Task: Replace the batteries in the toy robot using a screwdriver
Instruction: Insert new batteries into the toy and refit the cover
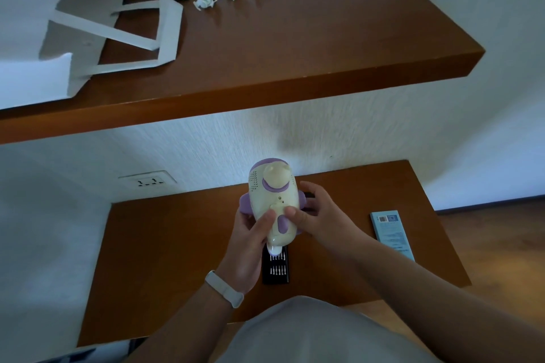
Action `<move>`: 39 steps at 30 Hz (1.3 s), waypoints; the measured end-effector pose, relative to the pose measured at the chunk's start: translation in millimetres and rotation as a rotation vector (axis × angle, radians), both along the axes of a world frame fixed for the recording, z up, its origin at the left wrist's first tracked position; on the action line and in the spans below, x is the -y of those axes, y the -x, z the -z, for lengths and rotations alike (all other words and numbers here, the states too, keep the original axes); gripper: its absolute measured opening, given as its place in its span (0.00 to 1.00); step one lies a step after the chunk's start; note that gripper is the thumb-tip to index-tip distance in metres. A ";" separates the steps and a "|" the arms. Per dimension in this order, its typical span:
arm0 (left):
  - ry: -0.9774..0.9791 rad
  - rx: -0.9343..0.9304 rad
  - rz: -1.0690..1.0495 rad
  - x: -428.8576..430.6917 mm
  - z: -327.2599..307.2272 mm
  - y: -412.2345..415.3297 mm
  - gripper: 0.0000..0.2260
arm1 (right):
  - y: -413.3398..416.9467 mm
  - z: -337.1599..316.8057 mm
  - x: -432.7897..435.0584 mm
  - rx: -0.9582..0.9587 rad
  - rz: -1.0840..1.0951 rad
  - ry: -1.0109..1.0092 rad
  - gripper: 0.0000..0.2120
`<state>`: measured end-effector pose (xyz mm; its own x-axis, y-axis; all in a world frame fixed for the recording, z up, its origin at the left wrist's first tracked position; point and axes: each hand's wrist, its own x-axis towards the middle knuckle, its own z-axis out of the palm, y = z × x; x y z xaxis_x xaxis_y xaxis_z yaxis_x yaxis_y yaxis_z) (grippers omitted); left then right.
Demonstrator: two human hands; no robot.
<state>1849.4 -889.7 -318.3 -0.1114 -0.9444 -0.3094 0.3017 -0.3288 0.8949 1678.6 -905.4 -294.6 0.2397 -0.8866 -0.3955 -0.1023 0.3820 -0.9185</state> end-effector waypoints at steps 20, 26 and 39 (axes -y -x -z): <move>0.053 -0.063 0.011 4.7 -12.5 2.7 0.35 | -6.3 -1.2 1.0 0.239 0.031 0.006 0.36; 0.079 -0.049 0.016 8.4 -14.8 4.7 0.33 | -2.8 -1.7 2.5 0.250 0.030 -0.005 0.29; 0.086 -0.043 -0.009 2.9 -10.4 5.5 0.29 | -3.1 -4.4 0.1 0.245 0.006 -0.008 0.29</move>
<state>1843.9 -892.6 -307.9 -0.1142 -0.9683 -0.2220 0.3429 -0.2482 0.9060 1681.7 -905.5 -290.2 0.3236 -0.8856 -0.3330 0.1257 0.3891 -0.9126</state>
